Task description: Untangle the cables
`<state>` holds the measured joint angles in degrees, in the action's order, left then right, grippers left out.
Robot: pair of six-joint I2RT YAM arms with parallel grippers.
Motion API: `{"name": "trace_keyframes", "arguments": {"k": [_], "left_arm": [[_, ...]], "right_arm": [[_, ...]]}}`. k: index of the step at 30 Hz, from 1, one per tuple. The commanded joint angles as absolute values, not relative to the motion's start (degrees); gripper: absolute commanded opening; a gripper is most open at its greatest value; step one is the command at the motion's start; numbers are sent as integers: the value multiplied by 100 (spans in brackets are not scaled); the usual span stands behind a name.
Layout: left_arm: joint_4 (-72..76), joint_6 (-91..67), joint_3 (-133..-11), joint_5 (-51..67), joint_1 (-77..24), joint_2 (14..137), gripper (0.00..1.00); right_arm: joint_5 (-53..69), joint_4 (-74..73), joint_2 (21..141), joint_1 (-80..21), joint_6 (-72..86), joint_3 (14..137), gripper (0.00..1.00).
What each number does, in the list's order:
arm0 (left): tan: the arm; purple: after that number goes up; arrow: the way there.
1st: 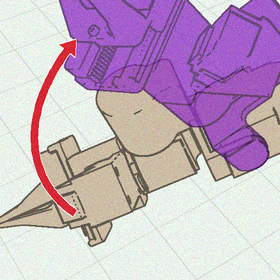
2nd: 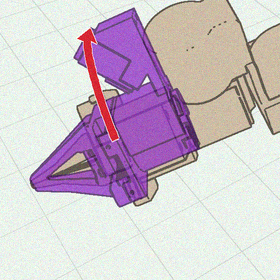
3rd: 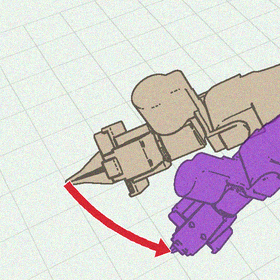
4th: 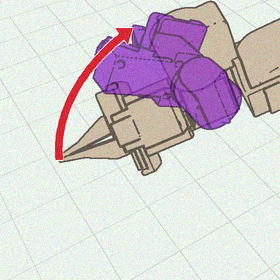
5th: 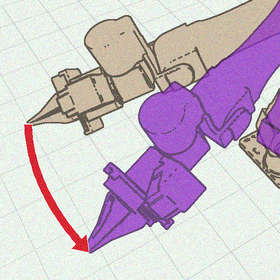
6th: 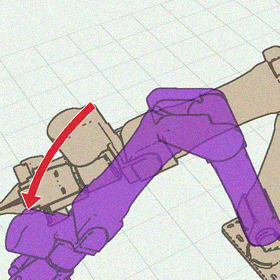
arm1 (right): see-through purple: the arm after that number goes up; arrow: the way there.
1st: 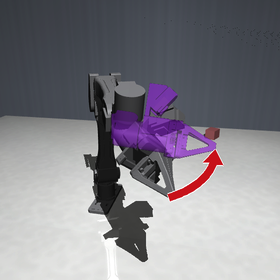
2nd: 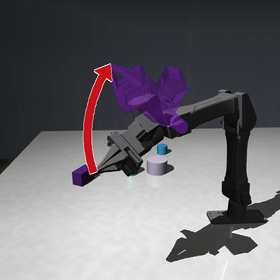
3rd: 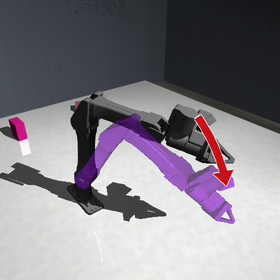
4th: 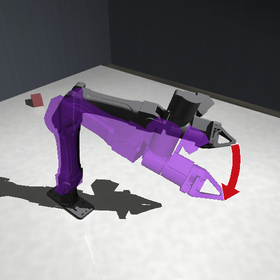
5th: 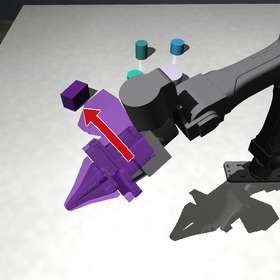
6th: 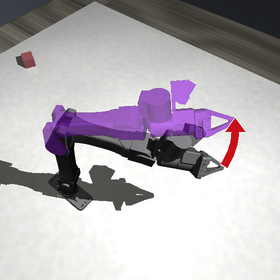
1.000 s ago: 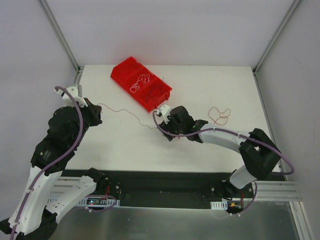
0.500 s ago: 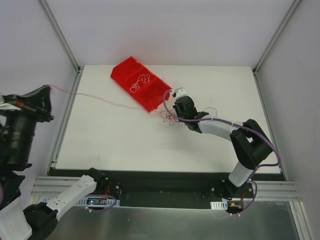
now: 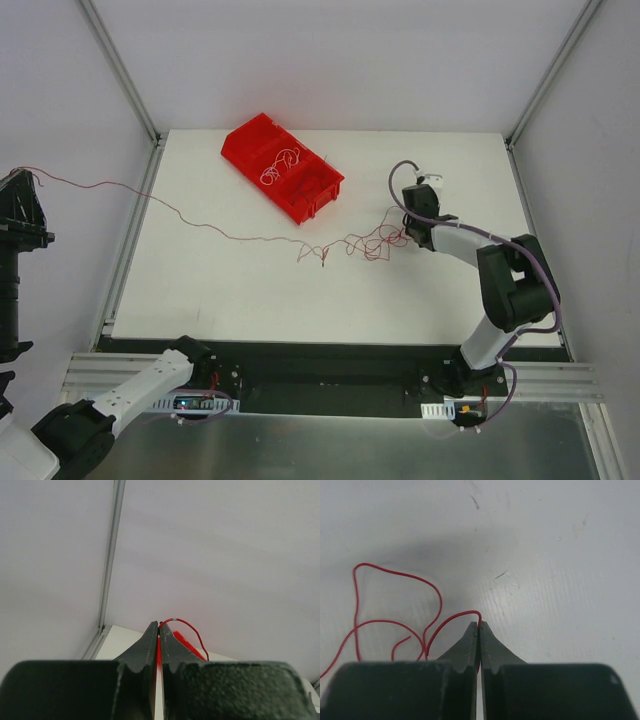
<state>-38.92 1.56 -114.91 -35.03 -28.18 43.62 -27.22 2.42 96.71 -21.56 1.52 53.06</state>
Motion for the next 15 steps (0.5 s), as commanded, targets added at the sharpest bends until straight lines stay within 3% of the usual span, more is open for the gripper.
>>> {"name": "trace_keyframes", "arguments": {"k": [1, 5, 7, 15], "left_arm": [[-3832, 334, -11531, -3656, -2874, 4597, 0], [-3850, 465, -11540, -3971, -2874, 4605, 0], [-3823, 518, -11558, -4235, -2892, 4570, 0], [-3577, 598, -11338, -4755, -2909, 4377, 0]], "right_arm": [[-2768, -289, 9396, -1768, 974, 5388, 1], [-2653, -605, 9089, -925, 1588, 5317, 0], [-1865, -345, 8974, -302, 1678, 5169, 0], [-2110, -1054, 8851, 456, 1206, 5844, 1]]}}
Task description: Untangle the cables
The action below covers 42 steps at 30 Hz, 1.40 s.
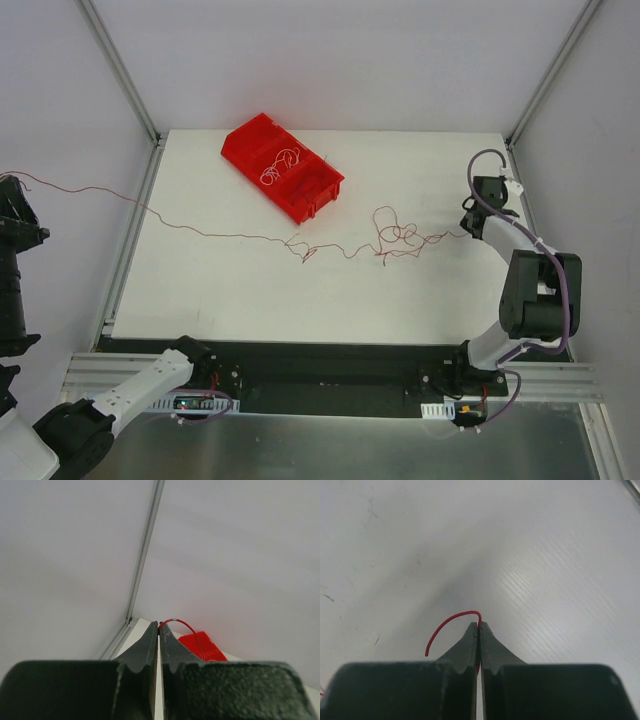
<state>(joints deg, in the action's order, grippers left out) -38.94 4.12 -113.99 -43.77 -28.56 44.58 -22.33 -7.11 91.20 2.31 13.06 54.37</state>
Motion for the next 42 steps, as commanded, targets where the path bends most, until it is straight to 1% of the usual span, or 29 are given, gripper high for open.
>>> {"name": "trace_keyframes", "arguments": {"k": [1, 3, 4, 6, 8, 12, 13, 15, 18, 20, 26, 33, 38, 42], "left_arm": [[-3586, 545, -11294, -4720, -2909, 4360, 0], [-3586, 379, -11075, -4431, -2909, 4298, 0], [-3586, 282, -10979, -4308, -2909, 4272, 0], [-3595, 176, -10855, -4140, -2909, 4298, 0], [-3603, 106, -10819, -4044, -2909, 4333, 0], [-3612, 18, -10828, -3797, -2909, 4377, 0], [-3612, 18, -10828, -3788, -2909, 4386, 0], [-3612, 18, -10819, -3788, -2909, 4368, 0], [-3612, 18, -10776, -3814, -2909, 4351, 0], [-3612, 18, -10740, -3815, -2909, 4333, 0], [-3612, 53, -10802, -3814, -2909, 4324, 0], [-3612, 97, -10811, -3832, -2909, 4289, 0], [-3612, 140, -10837, -3850, -2909, 4271, 0], [-3621, 202, -10889, -3876, -2909, 4263, 0]], "right_arm": [[-1944, -1098, 8859, 448, 995, 5958, 8], [-1400, -1657, 9069, 361, 704, 6457, 26], [-1328, -1940, 9131, 212, 581, 6617, 37], [-1388, -2030, 9010, -296, 222, 6627, 58], [-1467, -1794, 8773, -779, -235, 6426, 65], [-1458, -925, 8114, -2282, -1624, 5846, 77], [-1320, -705, 7991, -2511, -1835, 5723, 78], [-645, -283, 7797, -2925, -2117, 5459, 79], [603, 269, 7682, -3488, -2346, 5248, 81], [1175, 535, 7795, -3795, -2320, 5264, 81], [2169, 1282, 8691, -4438, -2101, 5695, 81], [2461, 1275, 10079, -5132, -1951, 6836, 79], [2076, 1283, 10862, -5335, -1478, 7479, 78], [1723, 1432, 11284, -5475, -1205, 7655, 76]]}}
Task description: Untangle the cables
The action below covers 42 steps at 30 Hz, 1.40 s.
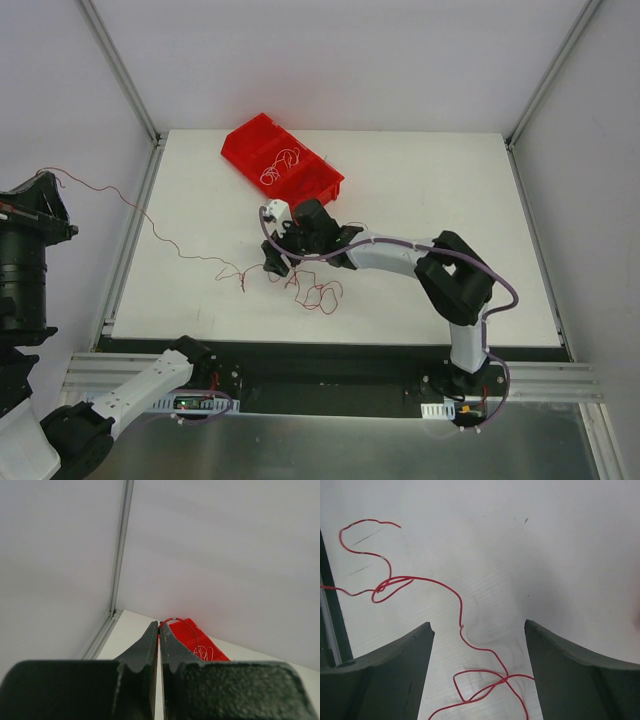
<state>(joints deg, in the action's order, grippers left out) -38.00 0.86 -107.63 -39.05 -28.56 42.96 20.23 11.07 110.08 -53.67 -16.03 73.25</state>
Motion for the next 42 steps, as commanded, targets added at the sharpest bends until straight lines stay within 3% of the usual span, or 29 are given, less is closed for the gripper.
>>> {"name": "trace_keyframes", "arguments": {"k": [1, 10, 12, 16, 19, 28, 34, 42], "left_arm": [[-3621, 220, -10898, -3876, -2918, 4263, 0], [-3612, 220, -10942, -3858, -2918, 4254, 0], [-3612, 229, -10951, -3876, -2918, 4228, 0], [-3604, 237, -10960, -3955, -2918, 4184, 0], [-3604, 307, -10951, -4078, -2918, 4114, 0], [-3577, 404, -10828, -4263, -2927, 3955, 0], [-3577, 378, -10723, -4263, -2927, 3955, 0], [-3577, 290, -10530, -4254, -2935, 3964, 0]], "right_arm": [[1749, 1424, 11372, -5502, -1152, 7725, 75], [1741, 1319, 11988, -5704, -721, 8270, 58], [1469, 1152, 12032, -5722, -686, 8341, 44], [-319, 695, 11568, -5634, -616, 8009, 2], [-1395, 616, 10918, -5153, -239, 7315, 0], [-1459, -139, 9151, -2920, 211, 5916, 0], [-1345, -746, 8868, -1585, 167, 6064, 0], [-1496, -1512, 8947, -581, -289, 6890, 0]]}}
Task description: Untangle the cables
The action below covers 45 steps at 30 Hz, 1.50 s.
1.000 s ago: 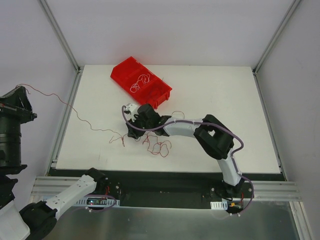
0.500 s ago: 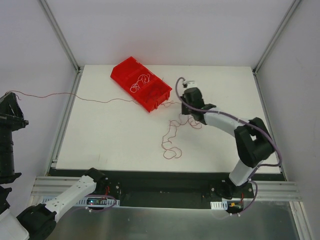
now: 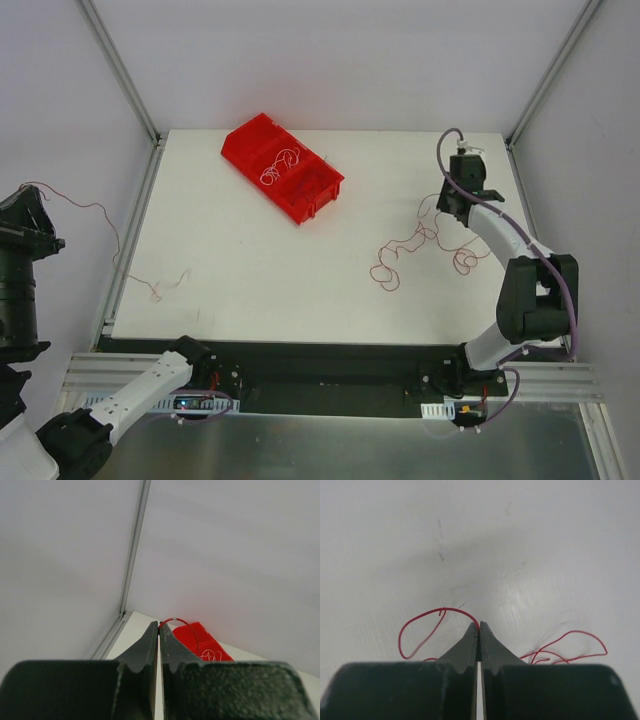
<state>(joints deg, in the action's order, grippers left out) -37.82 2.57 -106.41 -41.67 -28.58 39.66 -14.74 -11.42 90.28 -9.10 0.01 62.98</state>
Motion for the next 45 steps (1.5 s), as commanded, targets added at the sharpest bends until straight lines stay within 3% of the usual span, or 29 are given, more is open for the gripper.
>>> {"name": "trace_keyframes", "arguments": {"k": [1, 11, 16, 19, 31, 40, 45], "left_arm": [[-3577, 194, -10425, -4193, -2936, 3973, 0], [-3753, -677, -9816, -3112, -2936, 4684, 0], [-3753, -790, -10186, -2831, -2936, 5053, 0], [-3744, -931, -9994, -2664, -2927, 5141, 0], [-3762, -1547, -8877, -2145, -2927, 5282, 0], [-3929, -1854, -8412, -1820, -2927, 5282, 0], [-3788, -2057, -7463, -1556, -2927, 5729, 0]], "right_arm": [[-1451, -1573, 8939, -528, -325, 6969, 0], [-1230, -2066, 8965, -519, -352, 7146, 3], [-837, -2338, 8763, -554, -97, 6830, 56], [-597, -2233, 8378, -807, -18, 6522, 64], [-501, -959, 6391, -1837, 122, 4888, 69], [-351, -97, 6583, -2399, 404, 4377, 69], [-563, 641, 6732, -2707, 378, 3965, 68]]}}
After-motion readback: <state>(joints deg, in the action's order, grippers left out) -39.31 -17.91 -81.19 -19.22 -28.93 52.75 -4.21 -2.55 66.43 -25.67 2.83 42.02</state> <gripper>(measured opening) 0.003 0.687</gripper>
